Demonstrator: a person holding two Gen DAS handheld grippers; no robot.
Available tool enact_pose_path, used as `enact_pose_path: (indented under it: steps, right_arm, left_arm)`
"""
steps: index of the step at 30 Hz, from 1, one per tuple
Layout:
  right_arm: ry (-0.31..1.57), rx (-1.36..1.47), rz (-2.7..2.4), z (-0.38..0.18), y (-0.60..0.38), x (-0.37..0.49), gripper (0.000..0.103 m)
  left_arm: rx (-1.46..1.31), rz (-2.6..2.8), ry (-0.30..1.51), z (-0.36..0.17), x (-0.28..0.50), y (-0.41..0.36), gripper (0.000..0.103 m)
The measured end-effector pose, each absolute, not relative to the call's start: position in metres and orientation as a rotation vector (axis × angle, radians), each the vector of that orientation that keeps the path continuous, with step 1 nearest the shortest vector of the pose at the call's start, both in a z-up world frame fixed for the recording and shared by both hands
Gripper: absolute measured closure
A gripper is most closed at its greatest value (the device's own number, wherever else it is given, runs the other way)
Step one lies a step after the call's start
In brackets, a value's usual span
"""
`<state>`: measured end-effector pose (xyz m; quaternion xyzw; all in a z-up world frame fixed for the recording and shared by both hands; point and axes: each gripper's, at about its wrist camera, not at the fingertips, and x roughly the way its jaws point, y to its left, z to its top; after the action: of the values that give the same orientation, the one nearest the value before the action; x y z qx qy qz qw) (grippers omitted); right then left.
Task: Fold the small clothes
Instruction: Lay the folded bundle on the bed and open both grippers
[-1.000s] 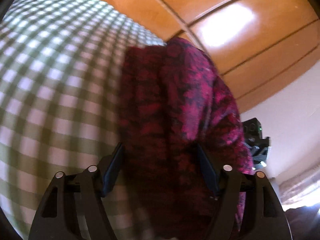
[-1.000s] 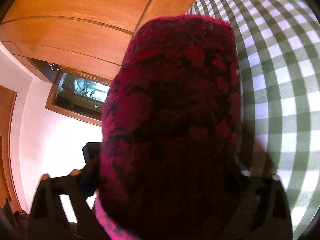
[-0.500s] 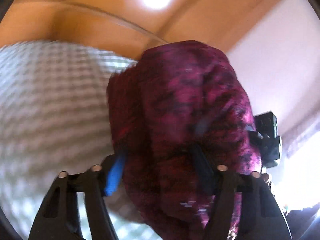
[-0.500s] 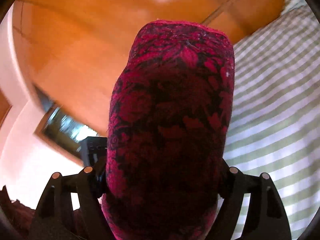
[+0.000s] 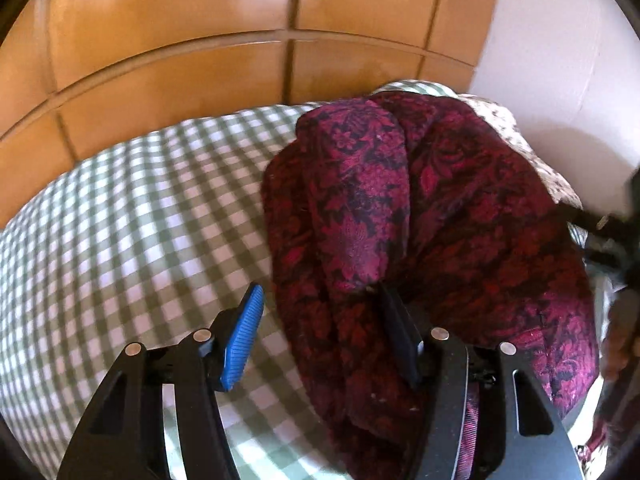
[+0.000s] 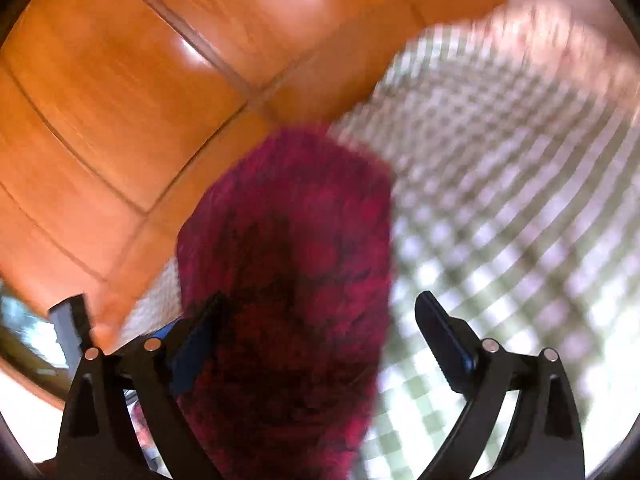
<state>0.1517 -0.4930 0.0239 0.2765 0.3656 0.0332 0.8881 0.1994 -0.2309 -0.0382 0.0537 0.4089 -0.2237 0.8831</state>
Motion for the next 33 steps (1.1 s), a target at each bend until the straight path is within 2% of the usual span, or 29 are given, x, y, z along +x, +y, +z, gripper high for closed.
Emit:
enact_pose_path:
  steps: [4,6,8,9,10,12,14,16,19,21,27,33]
  right_arm:
    - [0.704,0.472,0.1,0.065,-0.462,0.158,0.033]
    - [0.789,0.412,0.103,0.058,-0.436,0.18,0.038]
    - [0.884,0.345,0.082,0.039,-0.416,0.203,0.038]
    - [0.915,0.288,0.043,0.024,-0.406,0.213,0.035]
    - [0.954,0.27,0.028,0.009,-0.4,0.225,0.025]
    - [0.974,0.235,-0.009,-0.01,-0.394,0.233,0.018]
    - [0.977,0.225,-0.024,-0.007,-0.39,0.236,0.017]
    - [0.973,0.223,-0.022,-0.004,-0.388,0.236,0.015]
    - [0.923,0.213,-0.01,0.017,-0.388,0.228,0.012]
    - [0.889,0.243,-0.001,0.025,-0.395,0.221,0.007]
    - [0.831,0.352,-0.038,0.05,-0.407,0.187,0.004]
    - [0.808,0.371,-0.102,0.065,-0.408,0.158,0.003]
  left_arm:
    - [0.091,-0.422,0.859,-0.033,0.191,-0.213,0.045]
    - [0.078,-0.4,0.87,-0.033,0.185,-0.21,0.045]
    - [0.084,-0.363,0.883,-0.033,0.18,-0.206,0.045]
    - [0.094,-0.346,0.883,-0.031,0.169,-0.204,0.045]
    - [0.11,-0.333,0.885,-0.034,0.172,-0.204,0.044]
    - [0.092,-0.329,0.911,-0.04,0.181,-0.203,0.043]
    - [0.081,-0.316,0.915,-0.037,0.187,-0.206,0.043]
    - [0.086,-0.299,0.893,-0.035,0.186,-0.205,0.038]
    - [0.061,-0.275,0.874,-0.03,0.176,-0.197,0.023]
    - [0.059,-0.26,0.86,-0.024,0.171,-0.195,0.019]
    - [0.047,-0.25,0.797,-0.01,0.154,-0.191,0.014]
    - [0.031,-0.23,0.769,0.002,0.135,-0.184,0.014]
